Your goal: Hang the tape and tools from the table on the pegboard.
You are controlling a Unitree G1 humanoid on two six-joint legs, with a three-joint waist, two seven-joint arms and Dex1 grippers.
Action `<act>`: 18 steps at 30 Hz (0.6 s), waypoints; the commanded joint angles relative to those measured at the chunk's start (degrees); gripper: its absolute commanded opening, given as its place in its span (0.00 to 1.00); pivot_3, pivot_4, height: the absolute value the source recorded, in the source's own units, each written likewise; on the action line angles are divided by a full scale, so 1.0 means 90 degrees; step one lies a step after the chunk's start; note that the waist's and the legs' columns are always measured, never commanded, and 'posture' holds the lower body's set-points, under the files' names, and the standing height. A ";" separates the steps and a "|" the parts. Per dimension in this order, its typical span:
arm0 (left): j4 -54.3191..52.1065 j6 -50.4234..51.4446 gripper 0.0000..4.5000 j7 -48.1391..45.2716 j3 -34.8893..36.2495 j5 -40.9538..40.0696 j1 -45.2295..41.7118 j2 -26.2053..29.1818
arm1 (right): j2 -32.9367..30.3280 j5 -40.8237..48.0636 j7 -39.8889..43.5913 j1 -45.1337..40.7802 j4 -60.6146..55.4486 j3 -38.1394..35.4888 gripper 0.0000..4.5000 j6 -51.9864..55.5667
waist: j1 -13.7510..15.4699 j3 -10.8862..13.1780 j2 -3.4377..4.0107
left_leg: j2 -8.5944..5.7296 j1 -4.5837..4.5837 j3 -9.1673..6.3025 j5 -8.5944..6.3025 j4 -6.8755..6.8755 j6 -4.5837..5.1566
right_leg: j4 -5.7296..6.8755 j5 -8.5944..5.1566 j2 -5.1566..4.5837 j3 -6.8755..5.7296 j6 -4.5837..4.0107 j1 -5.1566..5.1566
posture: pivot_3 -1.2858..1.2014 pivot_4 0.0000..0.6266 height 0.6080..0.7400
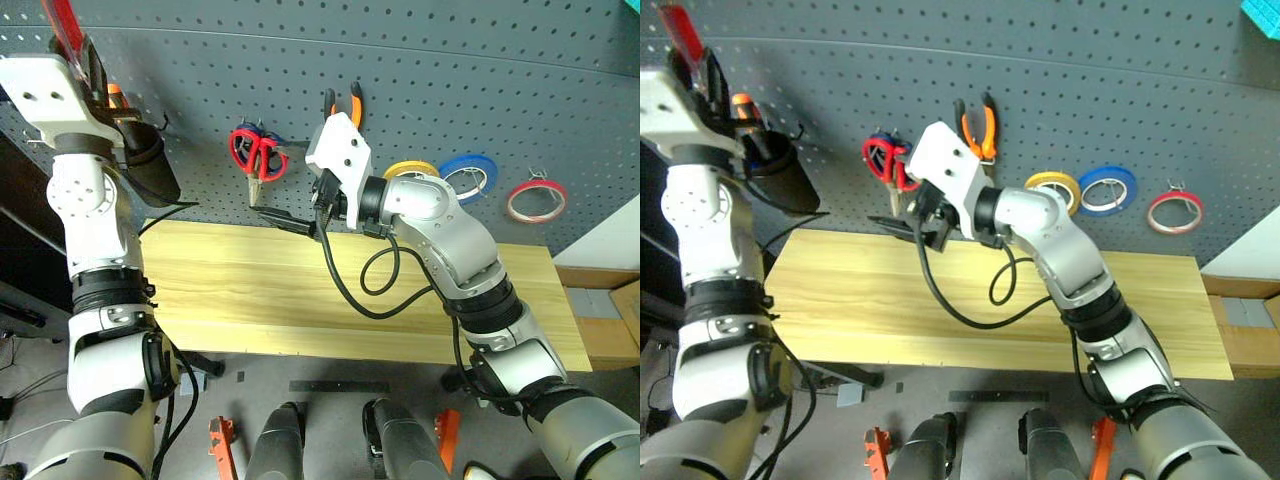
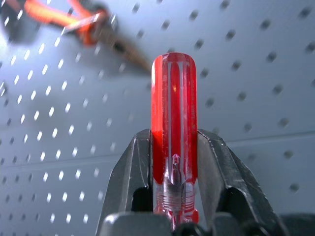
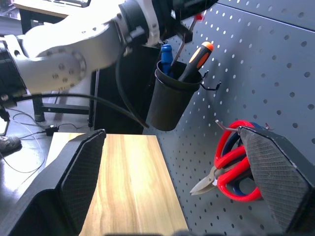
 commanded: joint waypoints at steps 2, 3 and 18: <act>0.0254 -0.0469 0.19 0.0154 -0.0128 0.0055 -0.0252 -0.0157 | 0.0006 0.0018 0.0017 -0.0064 -0.0287 -0.0178 1.00 -0.0084 | -0.0006 -0.0003 -0.0002 | 0.0000 0.0000 0.0000 -0.0004 0.0002 0.0008 | 0.0002 0.0000 0.0000 0.0000 0.0000 0.0000 | 0.50 0.23 1.00; 0.0275 -0.0502 0.19 0.0217 -0.0118 0.0055 -0.0258 -0.0190 | 0.0019 0.0050 0.0020 -0.0058 -0.0315 -0.0191 1.00 -0.0066 | -0.0007 -0.0004 -0.0003 | 0.0000 0.0000 0.0000 -0.0004 0.0003 0.0008 | 0.0003 0.0000 0.0000 0.0001 0.0000 0.0000 | 0.49 0.23 1.00; -0.2310 0.0310 0.99 -0.0217 -0.0836 -0.0261 0.0025 -0.0446 | -0.0134 0.0565 -0.0004 0.0308 -0.0985 -0.0722 1.00 0.0430 | -0.0127 -0.0027 -0.0007 | 0.0007 -0.0002 -0.0006 -0.0010 0.0006 0.0018 | 0.0007 0.0002 -0.0007 0.0000 -0.0002 0.0003 | 0.49 0.24 1.00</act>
